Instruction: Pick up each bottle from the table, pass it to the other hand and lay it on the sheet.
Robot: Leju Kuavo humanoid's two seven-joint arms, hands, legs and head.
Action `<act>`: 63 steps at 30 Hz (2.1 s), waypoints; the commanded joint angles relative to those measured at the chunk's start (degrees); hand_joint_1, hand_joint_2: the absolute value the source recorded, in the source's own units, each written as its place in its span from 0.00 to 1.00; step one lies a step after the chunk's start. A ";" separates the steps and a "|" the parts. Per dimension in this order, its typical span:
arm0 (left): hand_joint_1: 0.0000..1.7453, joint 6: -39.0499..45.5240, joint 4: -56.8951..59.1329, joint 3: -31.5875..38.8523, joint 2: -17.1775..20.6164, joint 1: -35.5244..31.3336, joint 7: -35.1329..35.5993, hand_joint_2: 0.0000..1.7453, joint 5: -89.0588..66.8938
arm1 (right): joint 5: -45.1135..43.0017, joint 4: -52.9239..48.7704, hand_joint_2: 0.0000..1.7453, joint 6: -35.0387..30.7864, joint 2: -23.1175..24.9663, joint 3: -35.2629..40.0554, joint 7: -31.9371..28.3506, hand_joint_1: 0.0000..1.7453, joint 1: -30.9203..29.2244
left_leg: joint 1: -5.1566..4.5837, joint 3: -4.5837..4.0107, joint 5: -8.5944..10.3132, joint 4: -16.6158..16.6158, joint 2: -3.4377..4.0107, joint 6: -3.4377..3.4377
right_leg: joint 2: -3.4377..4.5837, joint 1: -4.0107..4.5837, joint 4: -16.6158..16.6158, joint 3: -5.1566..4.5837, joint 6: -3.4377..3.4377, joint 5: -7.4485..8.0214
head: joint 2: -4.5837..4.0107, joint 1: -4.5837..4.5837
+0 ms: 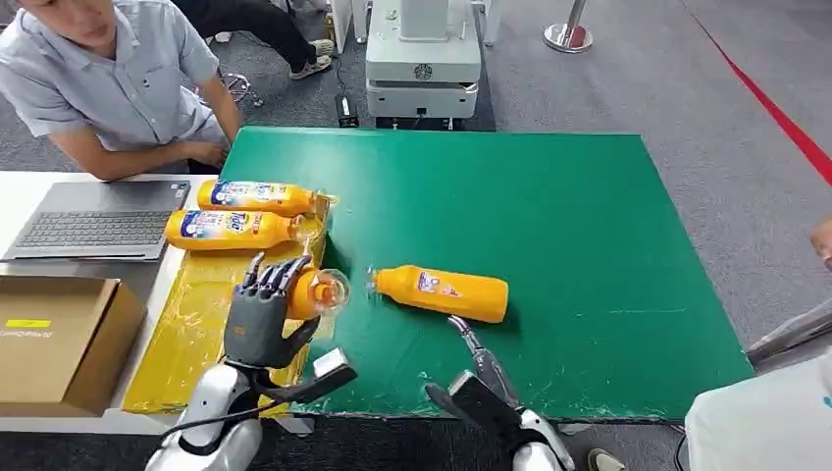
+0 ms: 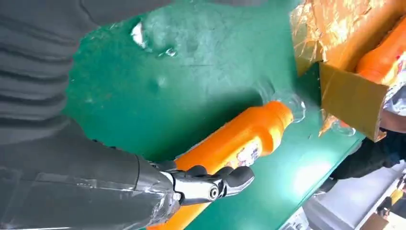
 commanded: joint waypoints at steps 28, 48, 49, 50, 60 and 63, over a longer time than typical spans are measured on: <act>0.00 -21.09 47.49 -10.85 -2.55 -27.73 10.45 1.00 -9.37 | -0.46 5.94 1.00 2.55 3.84 0.18 -0.36 0.00 -7.42 | 0.00 0.00 0.00 0.00 0.00 0.00 | 0.00 0.00 0.00 0.00 0.00 0.00 | 0.00 -0.11; 0.00 -16.71 23.91 -6.93 -0.06 -18.95 7.09 1.00 -1.94 | 2.61 2.53 1.00 -1.44 2.37 -1.86 0.52 0.00 -4.44 | 0.00 0.00 0.00 0.00 0.00 0.00 | 0.00 0.00 0.00 0.00 0.00 0.00 | 0.00 0.20; 0.00 -15.69 19.91 -6.50 0.62 -16.79 5.45 1.00 0.29 | 3.15 1.64 1.00 -2.10 2.08 -2.16 0.72 0.00 -3.64 | 0.00 0.00 0.00 0.00 0.00 0.00 | 0.00 0.00 0.00 0.00 0.00 0.00 | 0.00 0.31; 0.00 -15.69 17.27 -6.19 0.96 -15.38 4.85 1.00 1.76 | 3.79 1.05 1.00 -2.87 1.86 -2.35 0.64 0.00 -3.18 | 0.00 0.00 0.00 0.00 0.00 0.00 | 0.00 0.00 0.00 0.00 0.00 0.00 | 0.00 0.33; 0.00 -10.84 -1.80 -5.97 4.51 -5.42 -0.02 1.00 7.05 | 7.17 -2.60 1.00 -5.02 0.40 -2.51 1.03 0.00 -0.13 | 0.00 0.00 0.00 0.00 0.00 0.00 | 0.00 0.00 0.00 0.00 0.00 0.00 | 0.00 0.13; 0.00 -11.49 -5.32 -6.31 5.16 -3.56 -2.77 1.00 10.49 | 13.88 -3.53 1.00 -10.50 -0.73 -1.53 1.25 0.00 0.29 | 0.00 0.00 0.00 0.00 0.00 0.00 | 0.00 0.00 0.00 0.00 0.00 0.00 | 0.00 0.13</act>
